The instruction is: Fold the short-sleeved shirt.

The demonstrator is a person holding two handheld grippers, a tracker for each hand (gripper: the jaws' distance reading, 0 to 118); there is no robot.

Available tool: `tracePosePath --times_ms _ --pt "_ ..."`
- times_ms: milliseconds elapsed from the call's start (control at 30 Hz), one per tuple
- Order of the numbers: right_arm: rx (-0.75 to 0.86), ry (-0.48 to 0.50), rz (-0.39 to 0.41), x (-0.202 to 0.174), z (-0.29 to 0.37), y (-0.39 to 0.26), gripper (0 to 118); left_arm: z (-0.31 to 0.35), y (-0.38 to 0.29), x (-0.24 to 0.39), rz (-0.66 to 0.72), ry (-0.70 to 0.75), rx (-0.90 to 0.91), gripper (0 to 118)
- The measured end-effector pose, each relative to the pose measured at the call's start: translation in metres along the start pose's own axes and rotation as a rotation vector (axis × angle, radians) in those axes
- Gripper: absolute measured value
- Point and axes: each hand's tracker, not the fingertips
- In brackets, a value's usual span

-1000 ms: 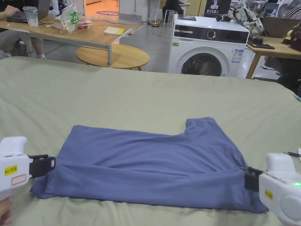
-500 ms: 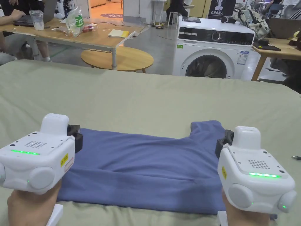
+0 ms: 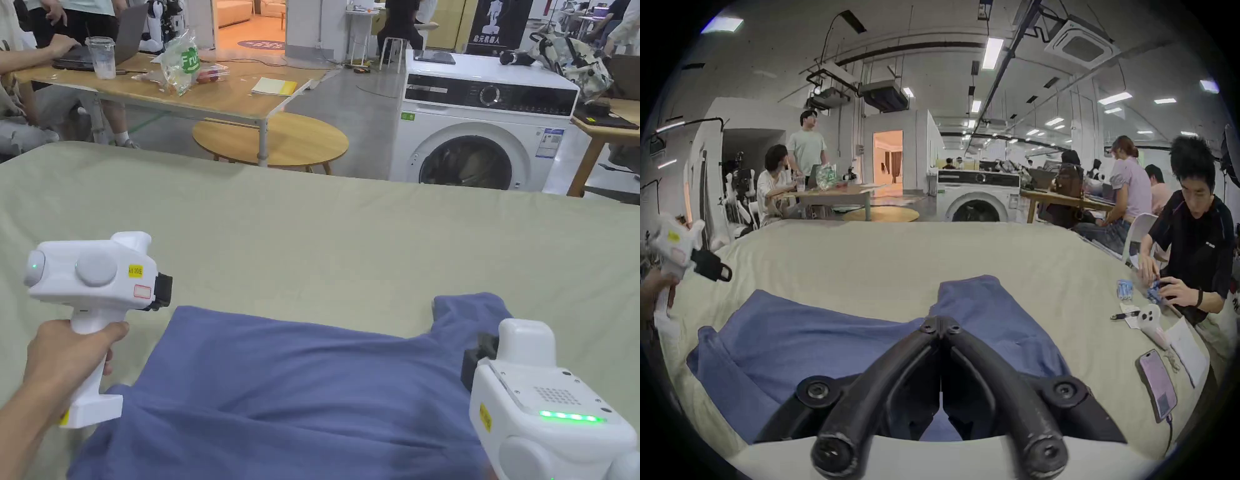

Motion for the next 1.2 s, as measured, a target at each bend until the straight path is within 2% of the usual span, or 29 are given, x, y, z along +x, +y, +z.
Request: tracePosePath --times_ms 33,133,167,267,400,467,500,533,600,633,933,1033,1133,1167,1200 --pt "-0.014 -0.001 0.003 0.001 -0.004 -0.001 0 -0.012 0.009 -0.004 0.022 -0.002 -0.039 0" --pt "-0.04 -0.003 -0.003 0.006 -0.012 -0.005 0 -0.039 0.025 -0.01 0.055 -0.023 -0.128 43" --pt "-0.049 -0.006 -0.003 0.008 -0.015 -0.007 0 -0.048 0.029 -0.011 0.062 -0.026 -0.138 52" --pt "-0.069 -0.013 -0.002 0.013 -0.021 -0.011 0 -0.072 0.032 -0.007 0.048 0.005 -0.196 57" --pt "-0.101 -0.027 0.01 0.021 -0.029 -0.016 0 -0.106 0.024 0.0 -0.02 0.073 -0.319 57" --pt "-0.116 -0.035 0.017 0.023 -0.03 -0.017 0 -0.1 0.024 0.011 -0.026 0.105 -0.251 55" --pt "-0.118 -0.037 0.013 0.025 -0.03 -0.018 0 -0.1 0.022 0.017 -0.064 0.126 -0.247 50" --pt "-0.122 -0.039 0.008 0.027 -0.03 -0.018 0 -0.1 0.018 0.023 -0.125 0.133 -0.235 41" --pt "-0.13 -0.041 0.0 0.031 -0.03 -0.019 0 -0.098 0.017 0.03 -0.17 0.116 -0.229 8" --pt "-0.135 -0.042 -0.003 0.033 -0.03 -0.018 0 -0.096 0.018 0.031 -0.163 0.114 -0.229 0" --pt "-0.157 -0.047 -0.02 0.067 -0.038 0.02 0 -0.047 0.018 0.019 -0.099 -0.019 -0.079 0" --pt "-0.229 -0.055 0.005 0.086 -0.063 0.048 0 -0.029 0.017 0.015 -0.091 -0.042 -0.028 0" --pt "-0.323 -0.035 -0.023 0.107 -0.102 0.069 0 -0.021 0.015 0.011 -0.089 -0.052 -0.009 0" --pt "-0.362 -0.039 -0.014 0.112 -0.117 0.073 5 -0.02 0.014 0.011 -0.088 -0.053 -0.007 0" --pt "-0.41 -0.041 0.006 0.116 -0.132 0.076 17 -0.018 0.013 0.01 -0.088 -0.055 -0.003 0"
